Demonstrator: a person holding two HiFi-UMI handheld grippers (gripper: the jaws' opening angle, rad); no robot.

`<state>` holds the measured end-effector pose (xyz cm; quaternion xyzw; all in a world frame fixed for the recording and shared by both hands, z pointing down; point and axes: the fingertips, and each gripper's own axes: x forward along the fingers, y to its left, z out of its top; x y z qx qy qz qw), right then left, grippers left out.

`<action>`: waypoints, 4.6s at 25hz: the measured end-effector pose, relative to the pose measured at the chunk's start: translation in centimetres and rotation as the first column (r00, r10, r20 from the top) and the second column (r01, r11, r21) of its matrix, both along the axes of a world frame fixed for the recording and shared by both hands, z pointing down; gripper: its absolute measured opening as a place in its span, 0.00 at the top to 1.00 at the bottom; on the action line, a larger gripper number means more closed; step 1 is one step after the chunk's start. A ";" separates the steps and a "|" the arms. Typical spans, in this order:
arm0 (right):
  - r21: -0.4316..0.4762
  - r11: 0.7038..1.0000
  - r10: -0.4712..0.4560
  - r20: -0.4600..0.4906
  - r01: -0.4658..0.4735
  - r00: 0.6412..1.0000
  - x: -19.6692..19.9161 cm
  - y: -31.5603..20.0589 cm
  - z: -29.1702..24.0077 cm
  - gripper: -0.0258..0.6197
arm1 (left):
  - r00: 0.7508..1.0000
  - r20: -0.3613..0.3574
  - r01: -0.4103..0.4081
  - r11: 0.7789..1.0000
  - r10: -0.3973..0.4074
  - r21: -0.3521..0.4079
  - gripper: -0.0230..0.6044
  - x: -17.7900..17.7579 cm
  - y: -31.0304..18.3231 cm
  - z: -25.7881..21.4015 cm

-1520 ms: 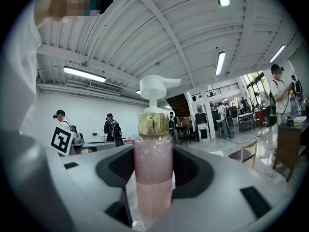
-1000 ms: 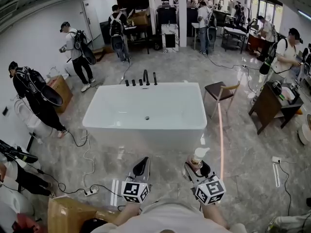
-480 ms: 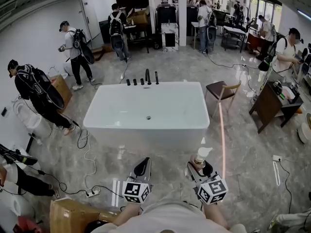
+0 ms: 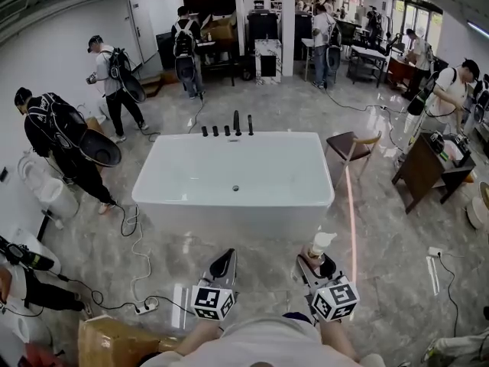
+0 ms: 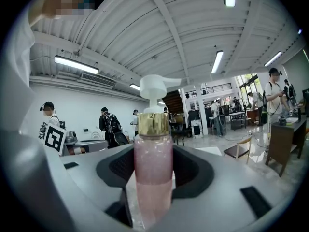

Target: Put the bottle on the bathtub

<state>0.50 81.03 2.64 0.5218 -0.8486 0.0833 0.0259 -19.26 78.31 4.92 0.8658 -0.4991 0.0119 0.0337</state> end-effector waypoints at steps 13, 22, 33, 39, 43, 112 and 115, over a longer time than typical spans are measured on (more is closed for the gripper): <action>0.000 1.000 0.009 -0.006 -0.009 1.000 0.5 -7.4 0.8 0.62 | 1.000 0.002 -0.006 1.000 0.006 0.002 0.95 -0.5 -6.8 0.5; -0.035 0.999 -0.040 0.004 0.040 0.999 3.4 -21.0 3.6 0.62 | 0.998 0.031 0.056 0.998 -0.056 -0.003 0.95 1.8 -19.1 2.1; -0.001 0.994 -0.111 -0.001 0.111 0.994 10.4 -44.2 1.0 0.62 | 0.998 0.030 0.046 0.998 -0.047 0.043 0.95 11.4 -42.0 -0.7; 0.009 0.990 -0.140 0.006 0.140 0.990 12.1 -52.4 -0.2 0.62 | 0.998 0.044 0.037 0.998 -0.039 0.051 0.95 14.3 -49.8 -1.8; -0.007 0.989 -0.149 0.033 0.149 0.988 12.2 -55.2 0.1 0.62 | 0.997 0.051 0.049 0.999 -0.050 0.021 0.95 14.6 -52.5 -1.3; -0.135 0.991 -0.019 0.032 0.024 0.999 12.4 -65.4 7.9 0.62 | 0.998 0.054 0.035 0.997 -0.031 -0.075 0.95 13.6 -63.7 4.8; -0.137 0.990 -0.002 0.029 0.006 1.000 12.3 -66.2 8.4 0.62 | 0.998 0.055 0.011 0.997 -0.007 -0.075 0.95 13.9 -64.9 5.3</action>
